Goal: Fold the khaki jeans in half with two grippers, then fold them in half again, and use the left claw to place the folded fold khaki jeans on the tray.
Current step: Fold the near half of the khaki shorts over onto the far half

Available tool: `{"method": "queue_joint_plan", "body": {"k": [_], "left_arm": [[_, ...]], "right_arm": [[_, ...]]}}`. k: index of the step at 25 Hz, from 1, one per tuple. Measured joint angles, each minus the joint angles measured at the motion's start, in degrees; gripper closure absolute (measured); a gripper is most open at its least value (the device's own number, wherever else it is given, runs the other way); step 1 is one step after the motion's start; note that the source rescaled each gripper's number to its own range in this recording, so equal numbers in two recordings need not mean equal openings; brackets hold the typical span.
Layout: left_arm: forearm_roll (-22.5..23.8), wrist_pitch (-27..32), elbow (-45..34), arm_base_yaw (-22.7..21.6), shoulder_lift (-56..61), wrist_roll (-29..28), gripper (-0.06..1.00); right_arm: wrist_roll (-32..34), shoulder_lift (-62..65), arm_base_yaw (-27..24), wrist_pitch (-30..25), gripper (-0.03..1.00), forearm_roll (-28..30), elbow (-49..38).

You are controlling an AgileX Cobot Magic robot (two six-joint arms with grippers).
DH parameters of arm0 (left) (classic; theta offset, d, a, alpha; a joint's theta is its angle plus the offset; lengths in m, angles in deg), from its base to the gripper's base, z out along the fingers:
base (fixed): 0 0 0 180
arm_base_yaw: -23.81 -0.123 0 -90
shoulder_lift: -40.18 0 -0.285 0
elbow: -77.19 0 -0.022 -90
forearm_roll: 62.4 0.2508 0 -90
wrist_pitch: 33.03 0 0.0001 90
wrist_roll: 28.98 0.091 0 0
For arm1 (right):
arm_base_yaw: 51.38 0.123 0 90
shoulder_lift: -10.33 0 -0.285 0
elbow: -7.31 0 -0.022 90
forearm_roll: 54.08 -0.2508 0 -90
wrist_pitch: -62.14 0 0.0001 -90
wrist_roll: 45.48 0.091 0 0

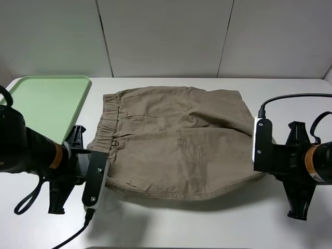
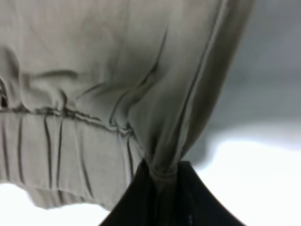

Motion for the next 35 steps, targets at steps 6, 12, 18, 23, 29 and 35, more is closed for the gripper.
{"method": "queue_joint_plan", "body": {"k": [6,12,18,23,29,35], "left_arm": [[-5.3,8.0,-0.1,9.1,5.8,-5.4,0.94],[-13.4,12.3,-0.1,16.9,15.6,-13.3,0.94],[-17.0,14.1,-0.1,20.7,25.9,-22.3,0.94],[-14.2,16.7,-0.1,20.7,29.4,-33.0,0.94],[-2.0,19.7,-0.1,20.7,29.4,-52.6,0.94],[13.8,28.8,-0.1,20.7,29.4,-73.0,0.94]], "right_arm": [[0.0,12.8,0.0,-3.4,0.97,-3.7,-0.7],[-0.8,29.9,0.0,-10.1,0.97,-10.0,-0.7],[-10.3,40.4,0.0,-20.2,0.97,-14.7,-0.7],[-11.8,40.7,0.0,-17.9,0.97,-15.2,-0.7],[-4.3,39.2,0.0,-10.3,0.97,-13.9,0.4],[4.1,25.6,0.0,-8.1,0.97,-10.6,5.8]]}}
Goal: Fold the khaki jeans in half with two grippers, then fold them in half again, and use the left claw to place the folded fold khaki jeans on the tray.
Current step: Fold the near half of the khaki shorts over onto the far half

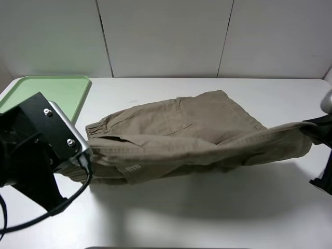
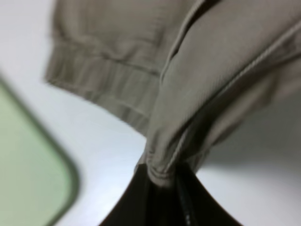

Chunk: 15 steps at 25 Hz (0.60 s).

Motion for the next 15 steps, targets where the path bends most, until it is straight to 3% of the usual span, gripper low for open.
{"method": "queue_joint_plan", "body": {"k": [3,8,15], "left_arm": [[6.4,5.4,0.0,0.1,0.0,-5.4,0.94],[13.8,9.1,0.0,-0.8,0.0,-6.9,0.94],[17.3,6.6,0.0,-10.2,0.0,-7.0,0.94]], "right_arm": [[3.9,-8.5,0.0,1.1,0.97,1.9,4.3],[9.2,-19.8,0.0,2.5,0.97,6.9,10.5],[15.6,-28.9,0.0,8.4,0.97,13.9,11.9]]}}
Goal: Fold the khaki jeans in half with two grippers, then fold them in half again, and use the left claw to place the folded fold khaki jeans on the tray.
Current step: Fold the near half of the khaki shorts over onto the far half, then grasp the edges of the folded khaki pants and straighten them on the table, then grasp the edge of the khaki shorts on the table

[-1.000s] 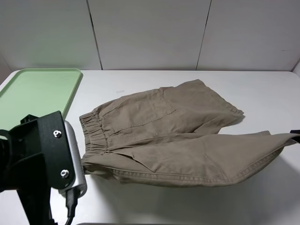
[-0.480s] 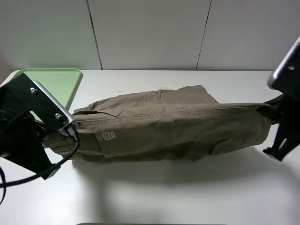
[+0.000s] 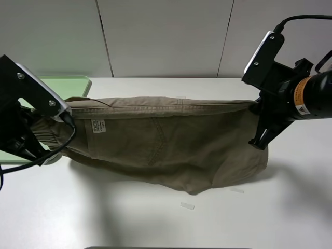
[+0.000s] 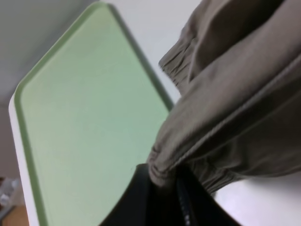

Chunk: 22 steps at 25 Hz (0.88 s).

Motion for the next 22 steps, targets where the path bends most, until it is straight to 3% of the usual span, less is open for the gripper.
{"method": "queue_joint_plan", "body": {"k": [3,6,7,9,11,12,15,18,22], "left_arm": [[0.1,-3.9,0.0,-4.3,0.0,0.0,0.9],[0.1,-7.1,0.0,-7.7,0.0,0.5,0.68],[0.2,-7.4,0.0,-8.6,0.0,0.8,0.57],[0.8,-7.6,0.0,-10.2,0.0,1.0,0.39],[1.7,-7.7,0.0,-11.3,0.0,1.2,0.29],[2.1,-7.6,0.0,-11.6,0.0,1.2,0.27],[2.6,-7.3,0.0,-11.8,0.0,1.3,0.24],[2.7,-7.5,0.0,-11.8,0.0,1.3,0.24],[2.7,-7.5,0.0,-11.8,0.0,1.3,0.24]], "right_arm": [[1.9,-2.2,0.0,1.3,0.97,2.4,0.0],[2.5,-2.9,0.0,0.7,0.9,5.0,0.0],[2.8,-3.0,0.0,0.1,0.82,6.1,0.0],[4.3,-3.0,0.0,-0.7,0.55,8.7,0.0],[8.7,-3.0,0.0,-0.9,0.27,12.7,0.0],[11.3,-3.0,0.0,-0.9,0.17,15.4,0.0],[22.3,-3.0,0.0,-1.8,0.03,22.7,0.0],[30.2,-3.0,0.0,-3.9,-0.01,27.9,0.0],[34.9,-3.0,0.0,-8.4,-0.03,30.1,0.0]]}}
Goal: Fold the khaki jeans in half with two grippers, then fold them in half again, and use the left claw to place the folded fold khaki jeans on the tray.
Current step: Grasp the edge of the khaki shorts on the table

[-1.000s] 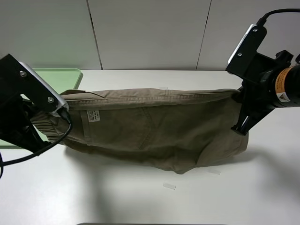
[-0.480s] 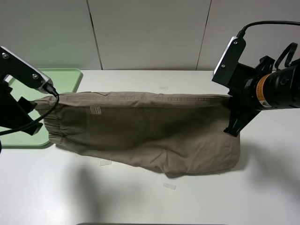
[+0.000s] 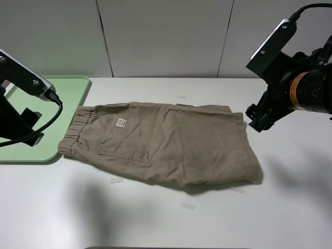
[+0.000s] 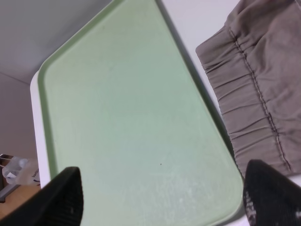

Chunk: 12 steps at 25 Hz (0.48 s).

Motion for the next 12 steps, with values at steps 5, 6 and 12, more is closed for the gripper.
{"method": "queue_joint_plan", "body": {"k": [5,6,12], "left_arm": [[-0.2,-0.1,0.3,0.0,0.0,-1.0,0.24],[-1.0,-0.1,0.9,0.0,0.2,-1.4,0.24],[-4.9,-0.1,9.2,0.0,3.0,-1.9,0.24]], "right_arm": [[3.4,2.3,0.0,-0.6,-0.03,-0.3,0.0],[3.7,3.7,0.0,-0.5,-0.03,-0.3,0.0],[4.2,14.2,0.0,1.1,-0.03,-1.1,0.0]]}}
